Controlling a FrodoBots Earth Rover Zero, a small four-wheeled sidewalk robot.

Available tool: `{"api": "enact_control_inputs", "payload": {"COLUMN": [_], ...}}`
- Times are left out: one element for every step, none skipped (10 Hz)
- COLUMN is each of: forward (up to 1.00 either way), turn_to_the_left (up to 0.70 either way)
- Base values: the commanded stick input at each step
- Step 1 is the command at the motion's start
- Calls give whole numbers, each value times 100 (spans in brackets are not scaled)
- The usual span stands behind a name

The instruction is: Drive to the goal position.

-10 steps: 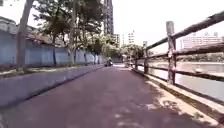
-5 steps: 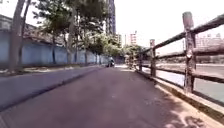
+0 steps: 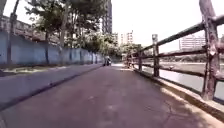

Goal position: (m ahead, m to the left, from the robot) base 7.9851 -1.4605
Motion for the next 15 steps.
{"api": "enact_control_inputs", "payload": {"forward": [92, 92, 92, 92, 92, 92, 92, 92, 92, 92, 92, 92, 92, 92, 92], "turn_to_the_left": [1, 1, 1, 1, 1, 1, 1, 1, 1, 1, 1, 1, 1, 1, 1]}}
